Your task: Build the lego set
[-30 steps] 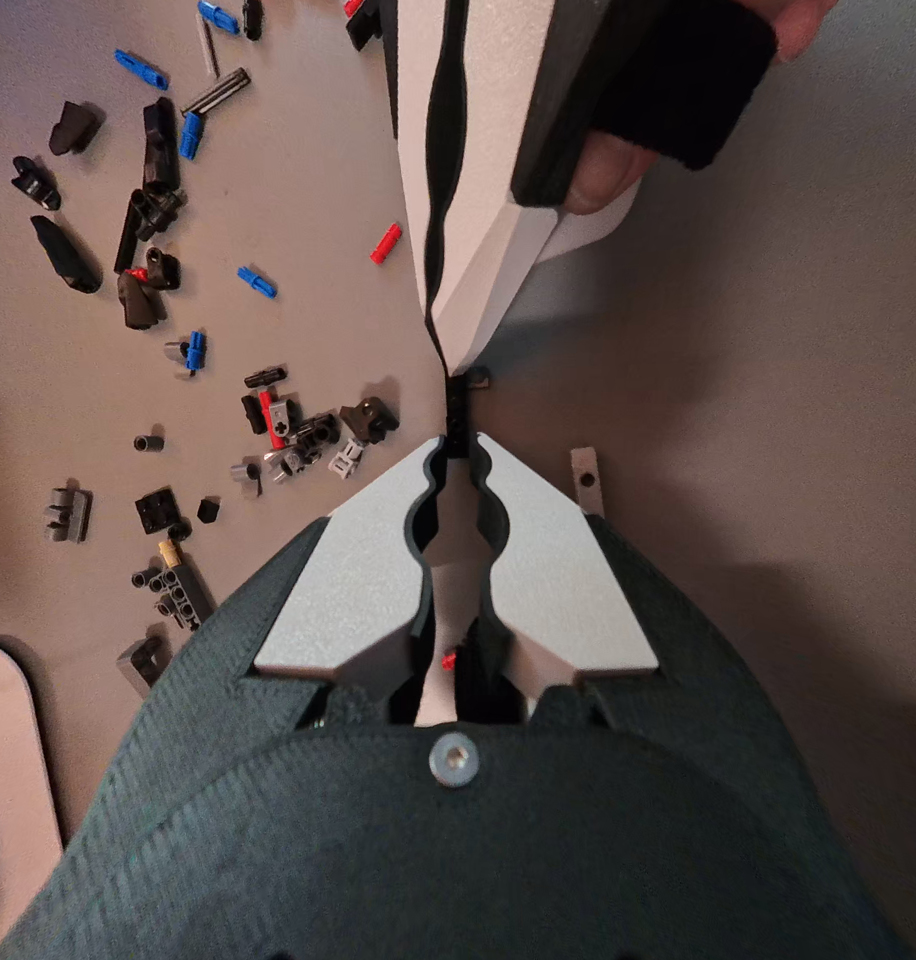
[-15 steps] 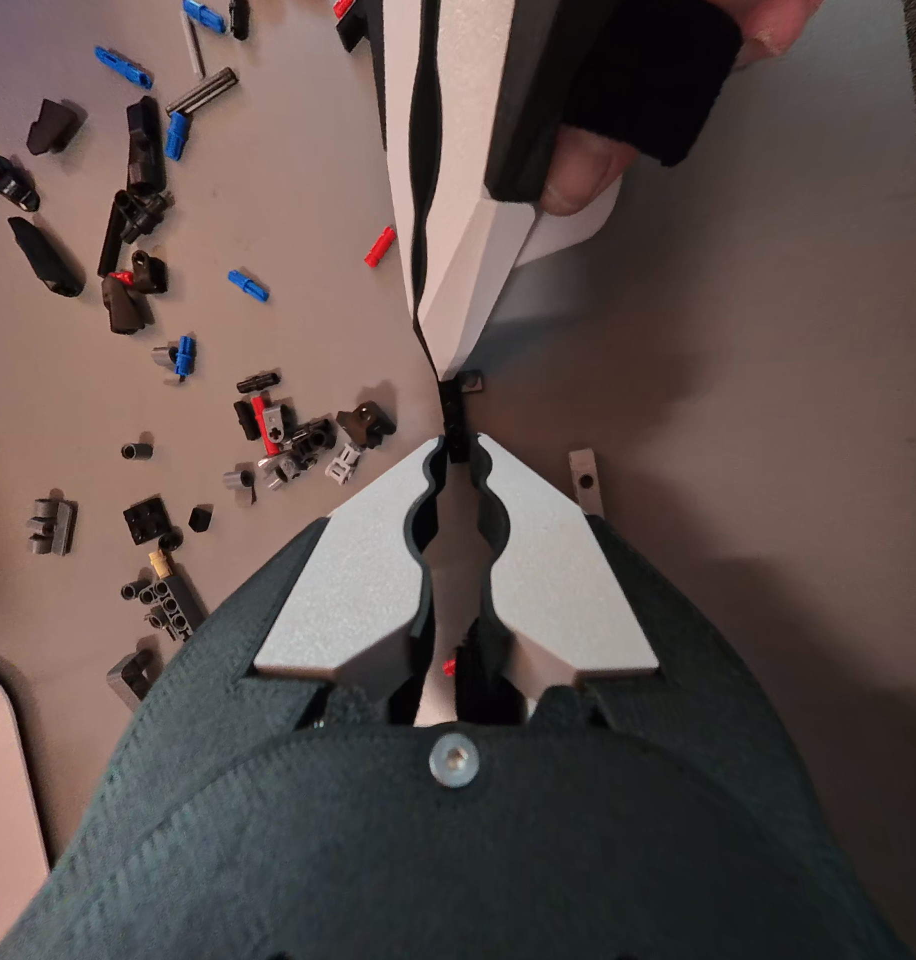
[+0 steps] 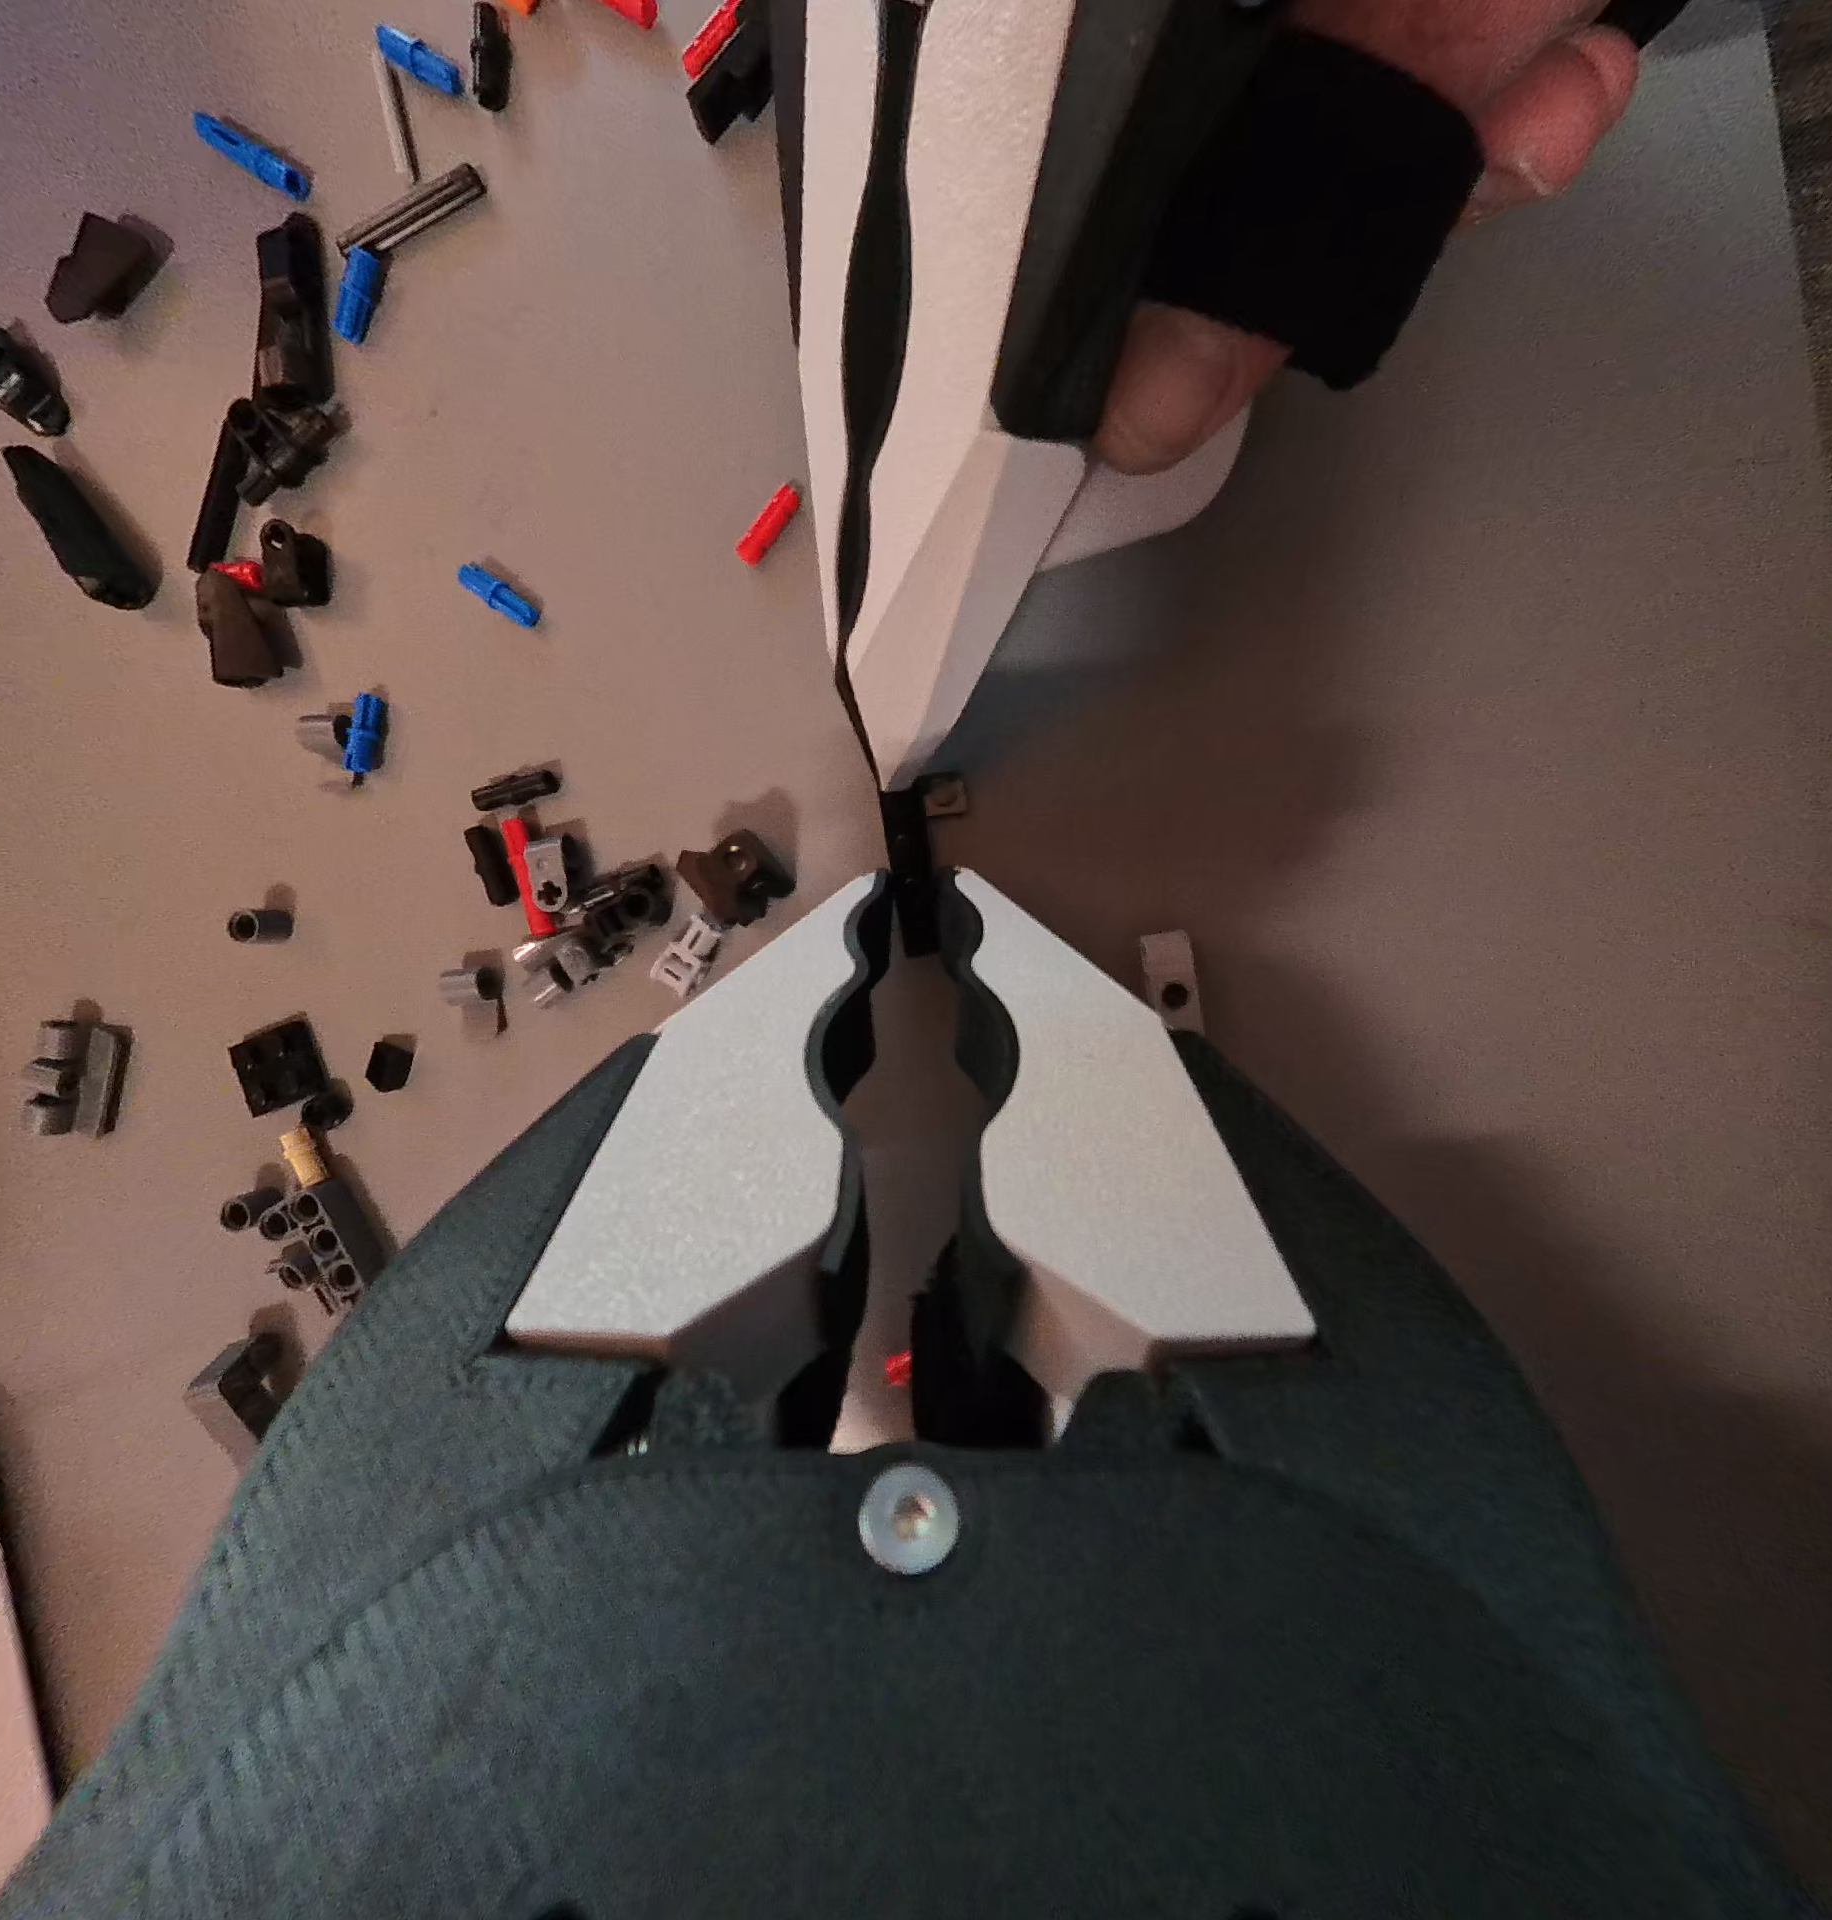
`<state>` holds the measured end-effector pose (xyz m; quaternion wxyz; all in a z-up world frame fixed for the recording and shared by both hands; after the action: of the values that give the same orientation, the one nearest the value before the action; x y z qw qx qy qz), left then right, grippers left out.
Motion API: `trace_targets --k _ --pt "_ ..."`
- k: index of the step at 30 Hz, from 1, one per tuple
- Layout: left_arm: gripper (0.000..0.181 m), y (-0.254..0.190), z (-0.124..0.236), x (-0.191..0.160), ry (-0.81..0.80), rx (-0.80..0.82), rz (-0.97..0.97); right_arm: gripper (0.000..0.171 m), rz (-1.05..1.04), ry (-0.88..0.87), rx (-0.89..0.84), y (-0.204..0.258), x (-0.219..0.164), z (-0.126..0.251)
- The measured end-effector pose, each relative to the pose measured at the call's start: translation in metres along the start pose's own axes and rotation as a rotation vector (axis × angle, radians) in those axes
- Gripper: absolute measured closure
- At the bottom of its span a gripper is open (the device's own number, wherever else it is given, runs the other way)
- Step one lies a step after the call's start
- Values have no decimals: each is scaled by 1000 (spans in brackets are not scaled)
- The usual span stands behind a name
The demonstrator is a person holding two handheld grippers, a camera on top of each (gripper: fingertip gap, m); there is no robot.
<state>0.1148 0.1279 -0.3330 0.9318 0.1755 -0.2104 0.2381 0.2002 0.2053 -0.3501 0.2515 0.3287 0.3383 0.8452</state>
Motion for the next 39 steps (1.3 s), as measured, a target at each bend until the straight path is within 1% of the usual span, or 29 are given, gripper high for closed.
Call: trace_targets --k 6,15,18,25,26,27,28,29,31,34,36,37,39 --pt "175 6 1 3 38 -51 -30 171 -1 1 0 0 0 0" --pt "175 12 -2 6 95 -145 -14 171 -27 18 16 -2 2 -1" --pt "175 13 -2 4 80 -165 32 171 -40 32 24 -2 3 -1" --pt "175 17 -2 6 91 -210 40 171 -61 38 27 -4 6 -2" --pt "175 16 -2 8 81 -214 33 171 -39 62 -14 -6 5 -3" --pt "175 15 -2 14 34 -241 46 171 -26 60 -19 -4 5 -4" --pt "175 14 -3 17 38 -234 44 171 -25 58 -12 -4 5 -4" --pt "174 15 -7 15 126 -180 -15 171 -31 50 -9 -4 5 -4" --pt "175 12 -9 19 107 -188 -8 171 -17 48 -10 -3 4 -4" --pt "175 11 -8 16 103 -178 2 171 -24 14 5 -2 3 1" --pt "175 11 -6 14 80 -181 6 171 9 -26 1 -3 1 8" --pt "175 12 -6 12 80 -171 16 171 15 -16 -6 -4 -2 12" --pt "175 12 -3 12 46 -190 57 171 86 -34 1 3 -5 19"
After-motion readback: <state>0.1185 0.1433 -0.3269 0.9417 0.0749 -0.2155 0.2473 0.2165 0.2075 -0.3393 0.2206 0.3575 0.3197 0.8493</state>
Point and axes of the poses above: each gripper's, where its closed fingertips meet, z back along the fingers, x out of its top, y = z × x across the jaws, the point moved 8 cm from there along z, back along the fingers, and after that the axes turned 14 degrees about -z, right-handed, at the moved point
